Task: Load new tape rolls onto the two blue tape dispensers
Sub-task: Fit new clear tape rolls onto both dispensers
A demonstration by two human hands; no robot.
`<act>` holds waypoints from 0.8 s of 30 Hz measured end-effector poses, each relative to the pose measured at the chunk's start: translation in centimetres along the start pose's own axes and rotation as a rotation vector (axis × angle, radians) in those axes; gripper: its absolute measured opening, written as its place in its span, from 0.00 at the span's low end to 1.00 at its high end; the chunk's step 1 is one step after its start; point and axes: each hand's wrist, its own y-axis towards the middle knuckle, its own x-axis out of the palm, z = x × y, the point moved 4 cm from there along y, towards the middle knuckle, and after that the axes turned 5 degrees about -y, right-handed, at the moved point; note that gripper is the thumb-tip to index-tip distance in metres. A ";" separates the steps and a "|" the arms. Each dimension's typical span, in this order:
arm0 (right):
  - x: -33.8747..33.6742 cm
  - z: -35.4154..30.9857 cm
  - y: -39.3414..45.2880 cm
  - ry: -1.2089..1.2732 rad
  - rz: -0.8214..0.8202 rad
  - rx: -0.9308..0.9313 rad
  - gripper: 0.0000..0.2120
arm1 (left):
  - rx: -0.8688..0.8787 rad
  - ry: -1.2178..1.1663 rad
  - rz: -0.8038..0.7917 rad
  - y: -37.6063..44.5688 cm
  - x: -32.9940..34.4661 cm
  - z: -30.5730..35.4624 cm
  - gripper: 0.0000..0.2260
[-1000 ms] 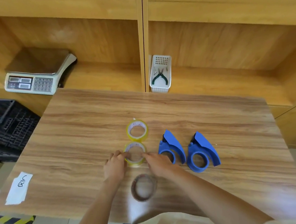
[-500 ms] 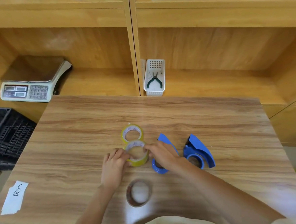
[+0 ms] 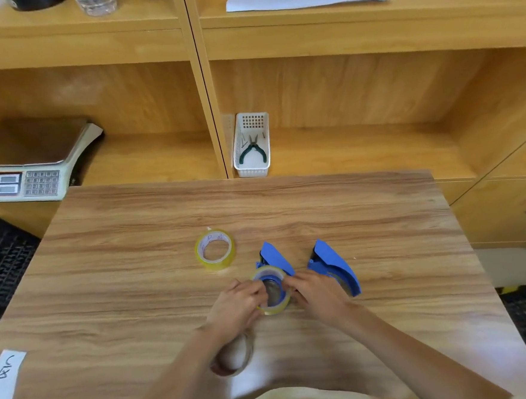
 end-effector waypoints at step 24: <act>1.0 1.3 3.0 0.037 -0.089 0.166 0.14 | -0.029 -0.264 -0.022 2.3 3.5 -3.6 0.25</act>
